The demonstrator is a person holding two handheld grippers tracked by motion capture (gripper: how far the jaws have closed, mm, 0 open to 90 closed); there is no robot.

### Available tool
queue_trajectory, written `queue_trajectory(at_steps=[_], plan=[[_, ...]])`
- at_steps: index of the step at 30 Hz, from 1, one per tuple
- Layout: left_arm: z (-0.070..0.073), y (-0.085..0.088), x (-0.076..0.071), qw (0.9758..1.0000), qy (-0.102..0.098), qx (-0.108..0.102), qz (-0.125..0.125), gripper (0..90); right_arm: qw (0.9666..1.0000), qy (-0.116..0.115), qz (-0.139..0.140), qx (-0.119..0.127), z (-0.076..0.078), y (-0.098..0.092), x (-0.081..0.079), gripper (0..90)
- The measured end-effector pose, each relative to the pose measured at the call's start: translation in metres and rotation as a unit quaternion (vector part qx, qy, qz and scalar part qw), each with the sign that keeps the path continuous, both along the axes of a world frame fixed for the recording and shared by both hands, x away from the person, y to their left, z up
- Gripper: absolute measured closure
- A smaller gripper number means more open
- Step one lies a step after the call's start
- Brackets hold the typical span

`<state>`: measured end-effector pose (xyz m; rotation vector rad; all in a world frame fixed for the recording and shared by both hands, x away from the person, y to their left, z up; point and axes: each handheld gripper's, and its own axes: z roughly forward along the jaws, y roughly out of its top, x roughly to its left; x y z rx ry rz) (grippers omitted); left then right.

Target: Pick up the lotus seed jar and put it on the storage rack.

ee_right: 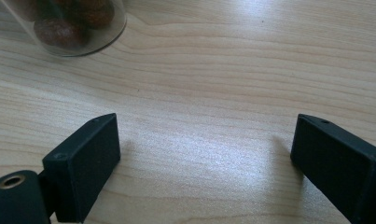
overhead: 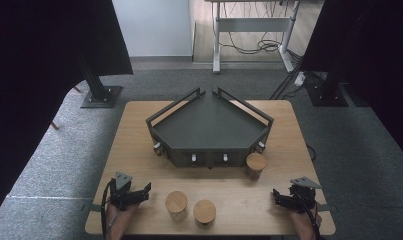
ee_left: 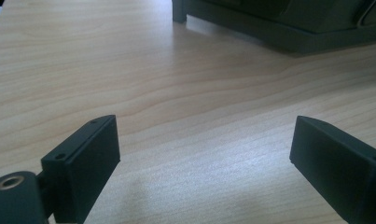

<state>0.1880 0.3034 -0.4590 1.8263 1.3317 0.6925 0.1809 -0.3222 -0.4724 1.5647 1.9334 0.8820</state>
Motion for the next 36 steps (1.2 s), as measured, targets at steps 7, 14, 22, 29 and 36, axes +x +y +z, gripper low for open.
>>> queue_trajectory(at_steps=[7,14,22,29,36], plan=[[0.003,0.005,-0.006,0.9997,-0.018,-0.013,-0.008,8.2,1.0000,0.000,0.002,0.000,0.000,0.000,0.000,7.3],[0.005,0.006,-0.010,0.9993,-0.029,-0.016,-0.016,8.1,1.0000,0.000,0.003,0.000,0.000,0.000,0.000,7.1],[0.007,0.008,-0.015,0.9984,-0.042,-0.023,-0.031,8.2,1.0000,0.001,0.003,0.000,0.000,0.000,0.000,6.9],[0.010,0.006,-0.019,0.9974,-0.052,-0.024,-0.044,8.3,1.0000,0.001,0.004,0.000,0.000,-0.001,0.000,6.9],[0.011,0.004,-0.022,0.9966,-0.060,-0.025,-0.052,8.4,1.0000,0.001,0.005,0.000,0.000,-0.001,0.000,6.9]])
